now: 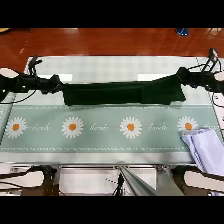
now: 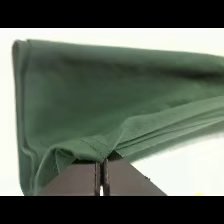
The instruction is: Fold the shirts.
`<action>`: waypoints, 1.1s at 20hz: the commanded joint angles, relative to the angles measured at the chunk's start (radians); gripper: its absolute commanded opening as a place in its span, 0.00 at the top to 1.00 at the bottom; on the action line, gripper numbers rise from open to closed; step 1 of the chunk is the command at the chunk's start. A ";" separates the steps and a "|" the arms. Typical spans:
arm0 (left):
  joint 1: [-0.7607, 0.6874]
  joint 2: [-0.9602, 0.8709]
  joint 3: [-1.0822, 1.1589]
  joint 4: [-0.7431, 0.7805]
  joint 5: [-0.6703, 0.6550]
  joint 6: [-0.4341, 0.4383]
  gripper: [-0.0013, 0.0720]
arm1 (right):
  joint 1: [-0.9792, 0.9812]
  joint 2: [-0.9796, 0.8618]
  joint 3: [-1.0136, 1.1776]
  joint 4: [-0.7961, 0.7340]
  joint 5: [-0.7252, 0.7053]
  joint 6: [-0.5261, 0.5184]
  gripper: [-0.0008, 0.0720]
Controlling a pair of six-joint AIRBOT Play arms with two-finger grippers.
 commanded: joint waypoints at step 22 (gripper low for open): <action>0.034 -0.105 0.171 -0.079 -0.264 0.050 0.29 | -0.198 -0.068 0.045 -0.225 0.288 0.000 0.13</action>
